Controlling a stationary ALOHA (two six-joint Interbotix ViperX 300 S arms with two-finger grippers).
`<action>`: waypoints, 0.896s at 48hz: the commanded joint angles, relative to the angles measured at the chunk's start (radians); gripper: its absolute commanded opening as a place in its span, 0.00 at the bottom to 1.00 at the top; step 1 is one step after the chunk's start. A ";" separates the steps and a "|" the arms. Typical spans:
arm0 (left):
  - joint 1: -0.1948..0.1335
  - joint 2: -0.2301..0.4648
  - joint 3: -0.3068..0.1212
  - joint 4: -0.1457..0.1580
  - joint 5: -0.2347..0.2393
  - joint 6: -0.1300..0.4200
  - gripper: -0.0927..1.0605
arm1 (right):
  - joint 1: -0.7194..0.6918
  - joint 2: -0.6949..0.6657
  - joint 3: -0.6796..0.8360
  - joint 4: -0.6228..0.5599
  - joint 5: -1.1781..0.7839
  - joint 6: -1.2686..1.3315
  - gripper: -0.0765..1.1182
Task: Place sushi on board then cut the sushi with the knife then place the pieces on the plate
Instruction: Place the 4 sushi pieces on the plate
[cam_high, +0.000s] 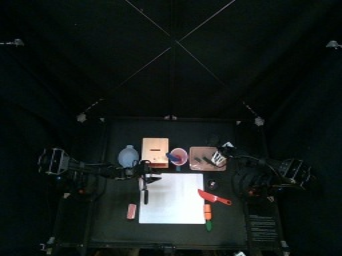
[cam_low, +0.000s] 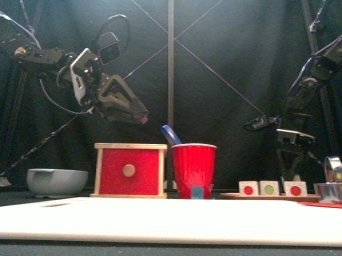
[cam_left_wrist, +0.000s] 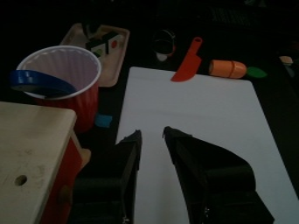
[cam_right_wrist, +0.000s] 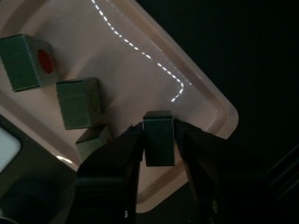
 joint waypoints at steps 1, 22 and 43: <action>-0.002 -0.005 -0.023 0.008 -0.005 0.002 0.69 | -0.011 -0.006 -0.015 -0.009 -0.008 -0.005 0.73; -0.003 -0.006 -0.018 0.005 -0.005 -0.002 0.69 | 0.101 -0.081 -0.061 -0.015 -0.020 -0.006 0.75; -0.003 -0.006 -0.012 0.005 -0.005 -0.002 0.69 | 0.264 -0.103 -0.135 -0.048 -0.169 -0.005 0.75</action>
